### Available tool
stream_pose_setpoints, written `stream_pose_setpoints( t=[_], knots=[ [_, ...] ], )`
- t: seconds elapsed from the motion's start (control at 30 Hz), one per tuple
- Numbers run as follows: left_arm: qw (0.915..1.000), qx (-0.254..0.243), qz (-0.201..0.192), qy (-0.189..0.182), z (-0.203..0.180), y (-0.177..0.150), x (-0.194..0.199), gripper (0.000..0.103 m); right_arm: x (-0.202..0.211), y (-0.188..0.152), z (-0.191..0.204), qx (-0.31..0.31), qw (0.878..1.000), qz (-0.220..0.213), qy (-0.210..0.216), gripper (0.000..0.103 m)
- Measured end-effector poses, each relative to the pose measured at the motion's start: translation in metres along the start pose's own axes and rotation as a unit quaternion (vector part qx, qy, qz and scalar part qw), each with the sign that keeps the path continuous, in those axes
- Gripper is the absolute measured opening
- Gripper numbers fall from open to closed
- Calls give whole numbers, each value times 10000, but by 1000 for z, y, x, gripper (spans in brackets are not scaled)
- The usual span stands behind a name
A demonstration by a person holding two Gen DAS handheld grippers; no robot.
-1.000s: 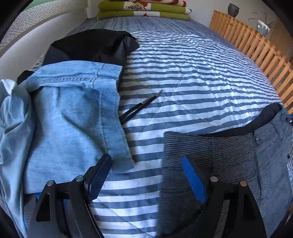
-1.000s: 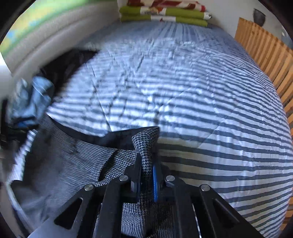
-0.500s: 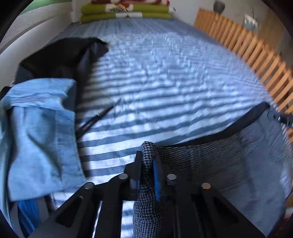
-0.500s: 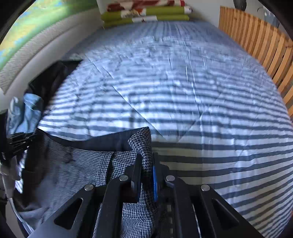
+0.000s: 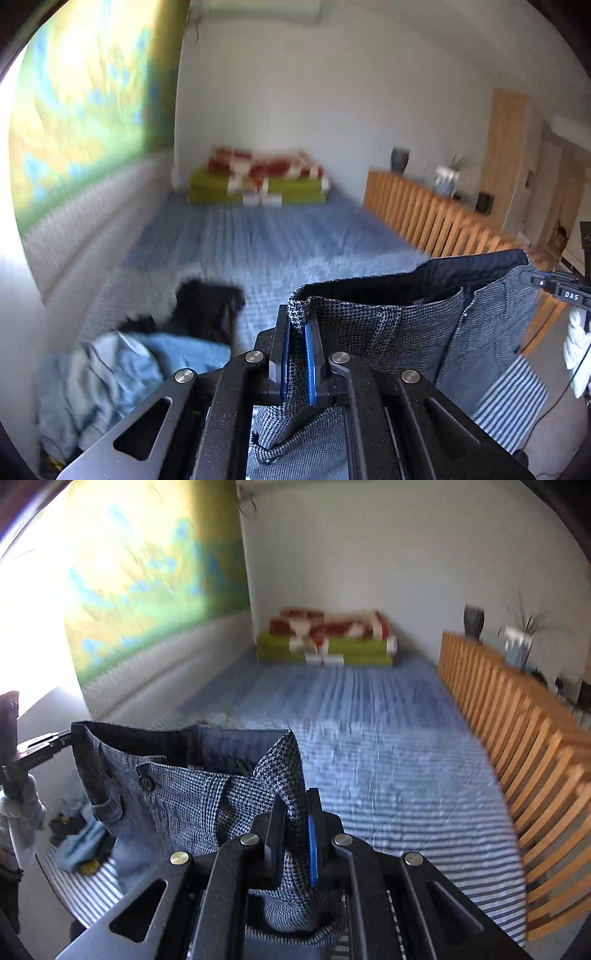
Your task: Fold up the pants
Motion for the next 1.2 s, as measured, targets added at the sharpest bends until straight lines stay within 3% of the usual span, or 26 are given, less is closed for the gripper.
stream_pose_setpoints(
  t=[0.23,0.3,0.43,0.53,0.6,0.7,0.8,0.87,0.9,0.97,1.07,1.2],
  knots=[
    [9973,-461,-560,91,-37,15,117,7,112,14,33,304,9974,-657,32,8],
    [9971,-434,-623,13,-41,18,136,7,132,15,37,336,9964,-774,60,8],
    [9983,-249,-501,-133,-34,25,137,7,142,20,39,280,9967,-758,121,8],
    [9995,-140,-261,-133,-24,21,113,7,111,20,32,231,9985,-487,85,8],
    [10000,-73,25,-61,-15,13,76,7,84,15,27,145,9997,-192,33,8],
    [9983,147,565,-7,0,-8,-3,7,19,3,13,10,9994,290,-199,8],
    [9933,283,1072,324,21,-41,-97,11,-50,-12,-1,185,9952,538,-798,7],
    [9870,361,1512,417,30,-64,-146,21,-98,-20,-20,38,9923,784,-954,12],
    [9840,475,1643,502,38,-78,-171,21,-120,-26,-30,-148,9909,1012,-879,24],
    [9831,592,1640,557,46,-91,-187,22,-149,-40,-43,-373,9882,1214,-859,27],
    [9786,819,1829,457,62,-109,-210,29,-182,-65,-42,-77,9829,1516,-1044,31],
    [9758,746,2000,469,77,-140,-213,53,-201,-96,-40,-103,9810,1771,-787,49]
  ],
)
Point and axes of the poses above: each gripper's, at about its wrist camera, not at the fingertips, and x roughly against the way its jaws point, z to its left, y to its top, the point moved 1 cm from there along -x, roughly the way its jaws point, and after that the axes turned 4 degrees about -z, right-handed, at the moved point
